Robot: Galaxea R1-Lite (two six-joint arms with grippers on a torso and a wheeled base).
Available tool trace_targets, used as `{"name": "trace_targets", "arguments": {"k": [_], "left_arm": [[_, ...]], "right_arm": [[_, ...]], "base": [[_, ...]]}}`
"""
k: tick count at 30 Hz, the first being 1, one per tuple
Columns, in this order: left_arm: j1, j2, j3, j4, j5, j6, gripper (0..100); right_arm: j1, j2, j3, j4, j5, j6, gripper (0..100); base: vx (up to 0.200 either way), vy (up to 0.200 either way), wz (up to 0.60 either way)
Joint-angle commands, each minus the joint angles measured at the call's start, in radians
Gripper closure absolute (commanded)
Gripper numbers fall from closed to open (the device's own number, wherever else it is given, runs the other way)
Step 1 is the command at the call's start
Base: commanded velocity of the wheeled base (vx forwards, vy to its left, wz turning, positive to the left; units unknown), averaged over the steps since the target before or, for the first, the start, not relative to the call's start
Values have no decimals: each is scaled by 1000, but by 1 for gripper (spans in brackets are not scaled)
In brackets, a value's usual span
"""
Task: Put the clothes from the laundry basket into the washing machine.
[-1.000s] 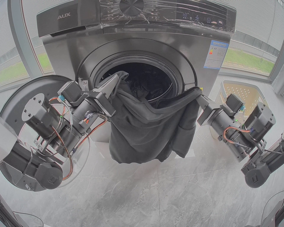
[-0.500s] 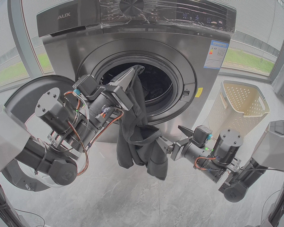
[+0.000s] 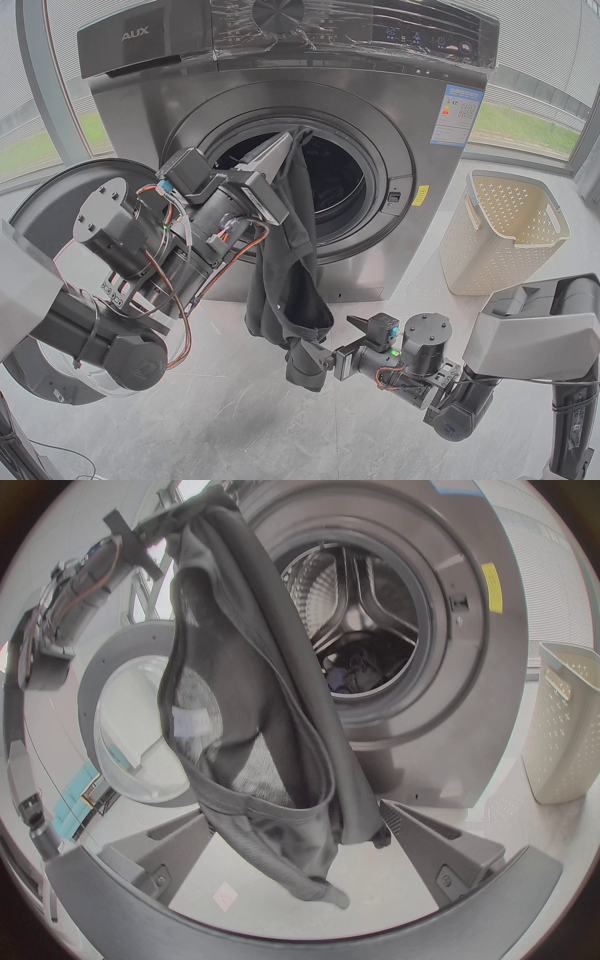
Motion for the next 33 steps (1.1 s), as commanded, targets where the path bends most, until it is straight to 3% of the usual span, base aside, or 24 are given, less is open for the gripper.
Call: {"name": "trace_targets", "arguments": {"k": [1,8,14,19,33], "left_arm": [[-3,-12,5,-3,1,0,100],[-4,-18,27,-4,1,1,100],[-9,-18,33,-4,1,1,100],[-41,-35,57,-4,-2,3,100],[-53,-63,79,-6,-6,3,100]], "right_arm": [[-2,59,15,-2,-1,-1,0],[-16,75,-6,-4,2,1,0],[-14,75,-129,-4,2,-1,0],[-33,102,-293,13,2,-5,0],[-31,217,-487,21,45,-44,0]], "base": [[0,0,0],[0,0,0],[0,0,0],[0,0,0],[0,0,0]]}}
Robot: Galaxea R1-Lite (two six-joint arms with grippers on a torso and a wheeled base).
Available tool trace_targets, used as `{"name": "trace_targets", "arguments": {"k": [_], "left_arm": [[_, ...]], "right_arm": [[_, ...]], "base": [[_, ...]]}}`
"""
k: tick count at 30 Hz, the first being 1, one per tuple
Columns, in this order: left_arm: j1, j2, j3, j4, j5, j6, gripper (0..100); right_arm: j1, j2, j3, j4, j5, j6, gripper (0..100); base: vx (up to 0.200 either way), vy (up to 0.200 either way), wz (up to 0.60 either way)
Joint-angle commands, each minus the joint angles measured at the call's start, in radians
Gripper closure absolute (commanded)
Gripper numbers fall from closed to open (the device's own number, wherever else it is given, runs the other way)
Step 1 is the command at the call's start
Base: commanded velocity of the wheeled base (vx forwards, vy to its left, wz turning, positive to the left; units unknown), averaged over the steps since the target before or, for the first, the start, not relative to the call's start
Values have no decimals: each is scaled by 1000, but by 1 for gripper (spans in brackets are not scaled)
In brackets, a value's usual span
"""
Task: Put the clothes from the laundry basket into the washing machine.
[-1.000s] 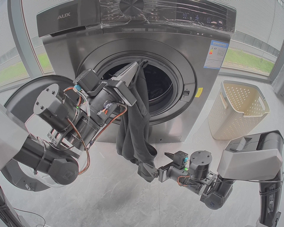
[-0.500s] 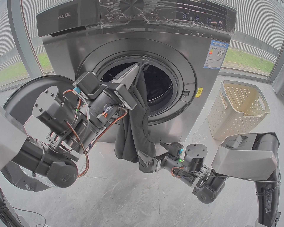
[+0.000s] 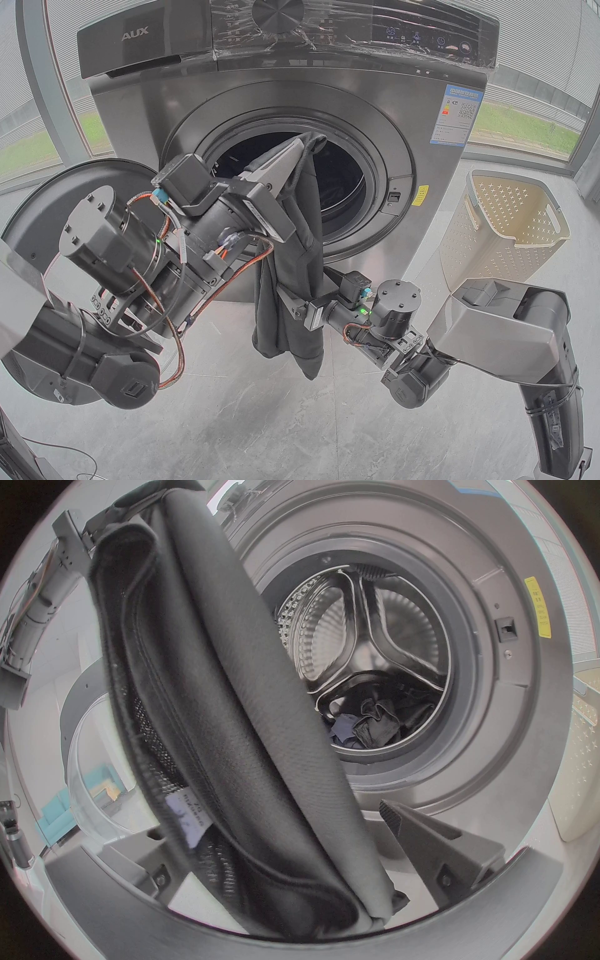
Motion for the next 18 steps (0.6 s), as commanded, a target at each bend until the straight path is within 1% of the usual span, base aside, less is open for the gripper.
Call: {"name": "trace_targets", "arguments": {"k": [1,3,5,7,18], "left_arm": [[-1,-9,8,-6,-1,-1,100],[-1,-11,10,-6,-1,-1,100],[-1,-11,13,-6,-1,-1,100],[-1,-12,10,-6,-3,-1,100],[1,-31,10,-6,0,-2,100]], "right_arm": [[7,61,-71,8,3,-8,0],[7,72,-91,16,2,-8,0],[3,104,-152,30,-6,-8,0],[3,118,-171,31,-7,-8,0],[6,130,-174,28,-9,-6,0]], "base": [[0,0,0],[0,0,0],[0,0,0],[0,0,0],[0,0,0]]}}
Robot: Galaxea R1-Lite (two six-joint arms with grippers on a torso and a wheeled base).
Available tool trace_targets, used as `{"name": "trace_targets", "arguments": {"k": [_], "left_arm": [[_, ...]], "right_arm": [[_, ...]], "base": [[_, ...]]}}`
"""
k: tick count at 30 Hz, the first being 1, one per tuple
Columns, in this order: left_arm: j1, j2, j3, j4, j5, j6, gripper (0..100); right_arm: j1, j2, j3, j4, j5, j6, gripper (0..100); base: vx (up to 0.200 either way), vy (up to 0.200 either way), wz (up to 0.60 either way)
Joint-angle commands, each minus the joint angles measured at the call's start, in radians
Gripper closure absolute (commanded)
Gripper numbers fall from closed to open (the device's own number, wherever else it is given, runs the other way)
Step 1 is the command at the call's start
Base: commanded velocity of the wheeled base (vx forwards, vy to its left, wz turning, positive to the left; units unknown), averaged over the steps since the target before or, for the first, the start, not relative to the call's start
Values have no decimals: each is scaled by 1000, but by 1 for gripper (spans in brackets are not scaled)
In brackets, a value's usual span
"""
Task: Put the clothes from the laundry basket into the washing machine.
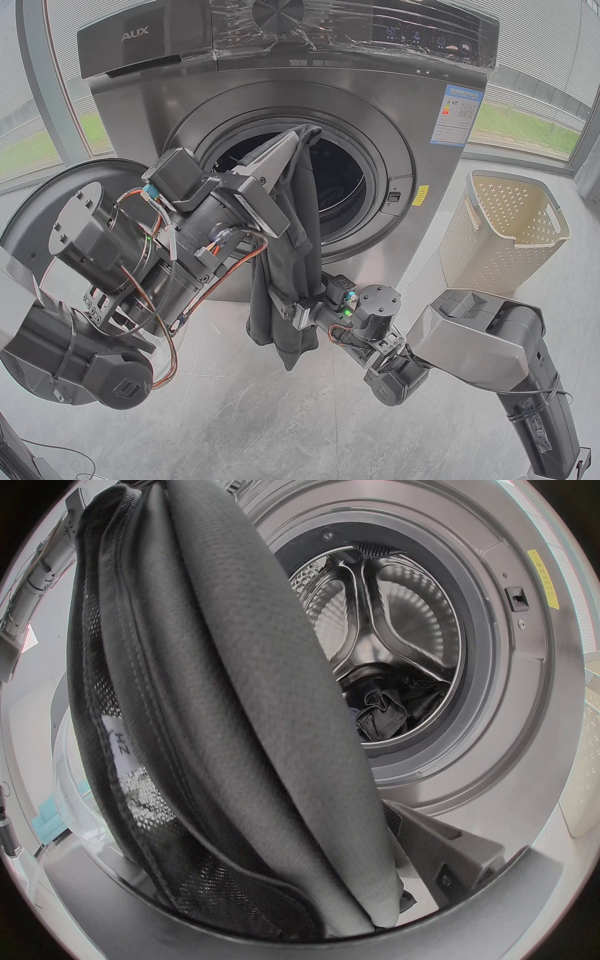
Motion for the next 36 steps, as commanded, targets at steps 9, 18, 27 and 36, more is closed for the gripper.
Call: {"name": "trace_targets", "arguments": {"k": [9,18,27,36], "left_arm": [[15,-2,-1,-2,0,1,100],[171,69,65,-6,-7,33,100],[169,99,173,-7,-12,35,100],[173,153,263,-7,-13,30,100]], "right_arm": [[-14,-6,9,-2,-26,8,100],[-101,-176,150,-14,-83,41,100],[-110,-352,236,-19,-83,42,100],[-91,-441,238,-19,-87,50,100]], "base": [[0,0,0],[0,0,0],[0,0,0],[0,0,0]]}}
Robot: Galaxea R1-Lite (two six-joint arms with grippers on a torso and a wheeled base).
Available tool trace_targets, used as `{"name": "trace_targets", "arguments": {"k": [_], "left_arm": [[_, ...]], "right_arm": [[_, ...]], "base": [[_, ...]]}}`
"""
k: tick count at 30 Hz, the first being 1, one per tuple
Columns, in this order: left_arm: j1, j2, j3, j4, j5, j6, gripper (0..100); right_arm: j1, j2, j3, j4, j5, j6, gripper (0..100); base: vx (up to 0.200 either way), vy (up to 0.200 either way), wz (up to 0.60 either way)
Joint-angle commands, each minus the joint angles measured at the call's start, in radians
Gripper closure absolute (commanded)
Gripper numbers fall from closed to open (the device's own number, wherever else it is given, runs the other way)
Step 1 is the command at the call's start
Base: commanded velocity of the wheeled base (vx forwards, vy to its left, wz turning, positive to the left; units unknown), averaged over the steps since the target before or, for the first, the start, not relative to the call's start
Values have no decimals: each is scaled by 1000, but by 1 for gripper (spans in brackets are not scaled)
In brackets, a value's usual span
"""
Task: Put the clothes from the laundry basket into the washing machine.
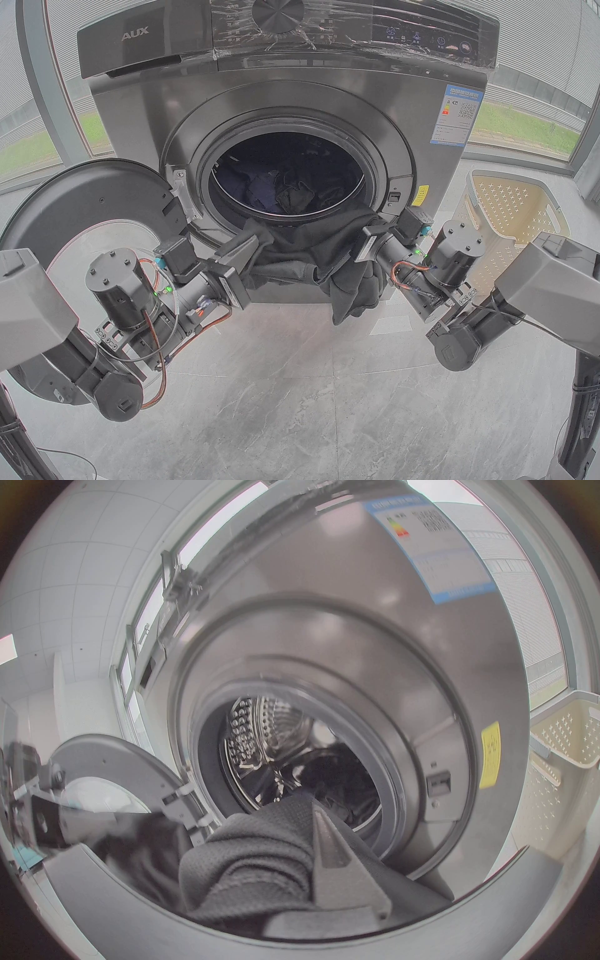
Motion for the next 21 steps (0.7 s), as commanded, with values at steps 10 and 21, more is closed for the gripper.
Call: {"name": "trace_targets", "arguments": {"k": [10,21], "left_arm": [[9,40,69,-9,-21,8,0],[-3,14,146,-7,-56,51,0]], "right_arm": [[41,-102,57,-2,-4,10,100],[40,-114,51,6,-5,13,100]], "base": [[0,0,0],[0,0,0]]}}
